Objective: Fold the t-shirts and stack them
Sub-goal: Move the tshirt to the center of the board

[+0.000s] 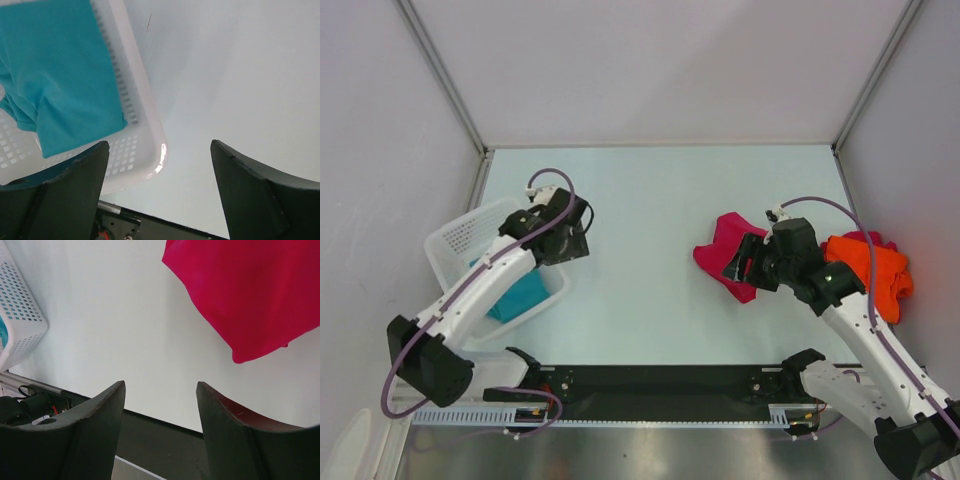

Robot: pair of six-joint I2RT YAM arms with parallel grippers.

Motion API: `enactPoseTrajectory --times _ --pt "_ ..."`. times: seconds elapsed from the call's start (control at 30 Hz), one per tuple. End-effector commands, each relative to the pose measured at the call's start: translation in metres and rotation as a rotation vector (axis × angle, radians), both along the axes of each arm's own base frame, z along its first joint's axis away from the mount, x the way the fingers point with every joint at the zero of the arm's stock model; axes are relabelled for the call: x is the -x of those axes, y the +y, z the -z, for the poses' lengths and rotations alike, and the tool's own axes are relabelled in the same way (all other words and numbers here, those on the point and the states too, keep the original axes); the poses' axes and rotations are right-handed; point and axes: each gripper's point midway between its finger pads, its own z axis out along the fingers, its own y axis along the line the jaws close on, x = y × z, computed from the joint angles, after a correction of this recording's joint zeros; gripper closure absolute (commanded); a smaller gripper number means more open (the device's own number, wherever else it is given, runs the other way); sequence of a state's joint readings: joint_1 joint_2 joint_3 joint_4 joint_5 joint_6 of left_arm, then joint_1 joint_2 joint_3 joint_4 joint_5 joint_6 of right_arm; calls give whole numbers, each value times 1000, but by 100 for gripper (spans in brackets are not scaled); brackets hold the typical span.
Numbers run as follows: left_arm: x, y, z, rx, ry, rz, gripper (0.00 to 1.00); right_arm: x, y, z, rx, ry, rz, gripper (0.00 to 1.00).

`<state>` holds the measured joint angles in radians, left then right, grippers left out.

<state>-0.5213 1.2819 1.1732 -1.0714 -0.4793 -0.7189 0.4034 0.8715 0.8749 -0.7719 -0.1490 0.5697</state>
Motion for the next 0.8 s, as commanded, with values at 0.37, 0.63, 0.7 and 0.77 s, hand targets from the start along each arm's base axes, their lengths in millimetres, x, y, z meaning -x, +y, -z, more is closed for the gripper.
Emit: enactPoseTrajectory --times 0.37,0.63,0.7,0.77 --pt "-32 -84 4 296 -93 226 12 -5 -5 -7 24 -30 1 36" --pt "-37 -98 41 263 -4 225 12 -1 -19 -4 60 -27 26 36" --pt "-37 -93 55 224 30 200 12 -1 -21 -4 63 -29 30 36" --pt "-33 -87 66 188 75 181 12 0 -23 -4 65 -29 31 35"
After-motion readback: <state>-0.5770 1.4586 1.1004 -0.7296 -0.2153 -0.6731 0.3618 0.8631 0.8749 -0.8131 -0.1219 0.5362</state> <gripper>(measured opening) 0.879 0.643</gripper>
